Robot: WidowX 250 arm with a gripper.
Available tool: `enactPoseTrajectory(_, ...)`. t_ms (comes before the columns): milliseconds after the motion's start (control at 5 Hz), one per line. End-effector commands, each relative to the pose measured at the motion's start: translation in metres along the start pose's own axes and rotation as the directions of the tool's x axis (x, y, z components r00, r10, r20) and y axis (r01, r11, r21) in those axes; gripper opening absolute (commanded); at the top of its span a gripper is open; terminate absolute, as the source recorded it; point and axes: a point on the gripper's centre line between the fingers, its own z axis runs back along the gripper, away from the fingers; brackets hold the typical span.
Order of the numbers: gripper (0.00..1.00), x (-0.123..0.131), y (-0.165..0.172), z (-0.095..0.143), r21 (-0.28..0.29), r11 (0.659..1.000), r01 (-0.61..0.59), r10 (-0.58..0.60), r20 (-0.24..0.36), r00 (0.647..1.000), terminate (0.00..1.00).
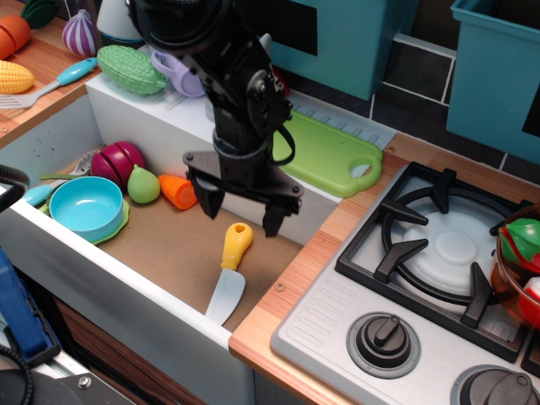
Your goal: Put knife on cutting board
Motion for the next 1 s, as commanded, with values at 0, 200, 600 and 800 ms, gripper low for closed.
enactPoseTrajectory(0, 1.0, 0.015, 0.013, -0.021, -0.071, 0.996, -0.047, 0.046, -0.013, 0.999, 0.0)
enactPoseTrajectory(200, 1.0, 0.017, 0.018, -0.03, -0.103, 0.993, -0.05, 0.049, -0.015, 0.999, 0.0)
enactPoseTrajectory(600, 1.0, 0.011, 0.017, -0.048, -0.142, 0.988, -0.057, 0.058, 0.004, 0.998, 0.0)
enactPoseTrajectory(800, 1.0, 0.004, 0.019, -0.06, -0.166, 0.984, -0.064, 0.067, 0.01, 0.998, 0.0)
